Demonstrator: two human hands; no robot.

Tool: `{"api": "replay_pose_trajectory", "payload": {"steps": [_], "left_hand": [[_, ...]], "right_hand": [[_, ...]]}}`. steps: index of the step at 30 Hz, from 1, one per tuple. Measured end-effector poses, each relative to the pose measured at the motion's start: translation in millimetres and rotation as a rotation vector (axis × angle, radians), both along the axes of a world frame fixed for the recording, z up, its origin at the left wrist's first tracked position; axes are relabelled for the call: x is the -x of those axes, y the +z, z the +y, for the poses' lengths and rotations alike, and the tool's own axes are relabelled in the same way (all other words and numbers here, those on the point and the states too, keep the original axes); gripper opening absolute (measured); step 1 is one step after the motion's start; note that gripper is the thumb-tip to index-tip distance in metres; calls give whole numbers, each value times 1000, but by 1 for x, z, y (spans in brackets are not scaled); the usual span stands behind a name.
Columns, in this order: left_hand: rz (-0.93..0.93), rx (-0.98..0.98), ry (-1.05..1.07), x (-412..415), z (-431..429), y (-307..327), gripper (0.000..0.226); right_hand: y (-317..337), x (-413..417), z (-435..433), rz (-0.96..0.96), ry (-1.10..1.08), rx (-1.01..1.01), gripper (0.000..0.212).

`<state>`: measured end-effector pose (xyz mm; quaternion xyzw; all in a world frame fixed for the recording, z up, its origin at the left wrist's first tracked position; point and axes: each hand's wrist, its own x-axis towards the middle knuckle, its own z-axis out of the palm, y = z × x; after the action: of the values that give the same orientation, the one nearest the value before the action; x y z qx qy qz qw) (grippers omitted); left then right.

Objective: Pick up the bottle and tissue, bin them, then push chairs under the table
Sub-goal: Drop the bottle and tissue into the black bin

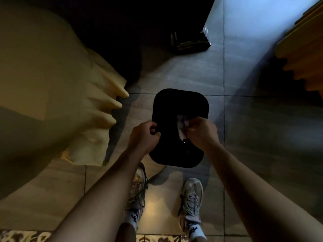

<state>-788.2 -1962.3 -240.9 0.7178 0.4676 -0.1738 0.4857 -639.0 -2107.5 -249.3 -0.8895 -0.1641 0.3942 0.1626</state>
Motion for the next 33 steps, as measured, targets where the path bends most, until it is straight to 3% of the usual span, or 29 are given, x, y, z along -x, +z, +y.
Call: {"api": "replay_pose_trajectory", "payload": {"steps": [5, 8, 20, 26, 33], "left_hand": [[25, -164, -117, -8, 10, 52, 39], [4, -206, -191, -27, 19, 104, 41], [-214, -602, -187, -96, 20, 393, 63], [-160, -734, -165, -53, 0, 492, 74], [15, -741, -86, 69, -18, 539, 75]], "right_hand": [[52, -16, -1, -129, 85, 17, 22], [109, -37, -1, -146, 24, -7, 36], [400, -103, -2, -510, 53, -178, 64], [487, -58, -2, -606, 203, -161, 82], [534, 63, 17, -571, 371, -126, 92]]}}
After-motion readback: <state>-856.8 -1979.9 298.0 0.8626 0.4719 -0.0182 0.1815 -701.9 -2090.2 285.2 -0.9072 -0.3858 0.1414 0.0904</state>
